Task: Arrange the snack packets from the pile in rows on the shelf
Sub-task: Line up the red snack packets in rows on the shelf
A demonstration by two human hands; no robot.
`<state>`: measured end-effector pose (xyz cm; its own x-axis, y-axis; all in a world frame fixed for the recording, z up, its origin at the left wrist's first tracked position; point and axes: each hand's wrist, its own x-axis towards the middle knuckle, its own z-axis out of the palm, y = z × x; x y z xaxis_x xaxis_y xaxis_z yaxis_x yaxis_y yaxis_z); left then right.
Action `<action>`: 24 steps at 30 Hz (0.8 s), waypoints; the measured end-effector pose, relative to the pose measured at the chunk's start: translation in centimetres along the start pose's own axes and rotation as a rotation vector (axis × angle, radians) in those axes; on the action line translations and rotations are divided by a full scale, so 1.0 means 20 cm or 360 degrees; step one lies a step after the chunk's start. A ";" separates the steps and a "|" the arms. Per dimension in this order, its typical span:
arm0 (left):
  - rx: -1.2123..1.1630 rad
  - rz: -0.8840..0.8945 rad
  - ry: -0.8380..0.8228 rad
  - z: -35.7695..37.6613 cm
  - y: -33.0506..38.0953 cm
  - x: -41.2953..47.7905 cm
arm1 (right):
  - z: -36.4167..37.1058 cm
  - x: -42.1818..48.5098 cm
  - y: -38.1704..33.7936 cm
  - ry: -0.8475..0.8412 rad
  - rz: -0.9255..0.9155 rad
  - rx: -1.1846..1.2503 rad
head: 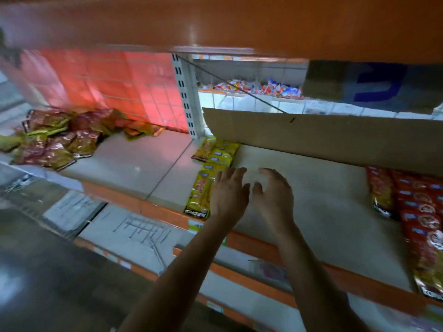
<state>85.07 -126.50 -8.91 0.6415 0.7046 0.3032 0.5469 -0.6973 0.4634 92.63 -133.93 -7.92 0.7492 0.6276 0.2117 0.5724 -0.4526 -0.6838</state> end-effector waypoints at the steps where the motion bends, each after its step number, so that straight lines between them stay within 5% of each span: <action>1: 0.0022 0.0012 0.0025 -0.05 -0.08 0.00 | 0.06 -0.01 -0.06 -0.0024 -0.0023 -0.0015; 24: 0.0211 -0.0604 0.0248 -0.73 -1.47 0.07 | 1.22 -0.04 -1.15 -0.0434 -0.0298 0.0219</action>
<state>62.08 -103.10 -9.94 0.2984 0.9187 0.2589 0.7993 -0.3888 0.4583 70.72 -108.48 -9.44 0.5082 0.8461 0.1609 0.6271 -0.2356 -0.7424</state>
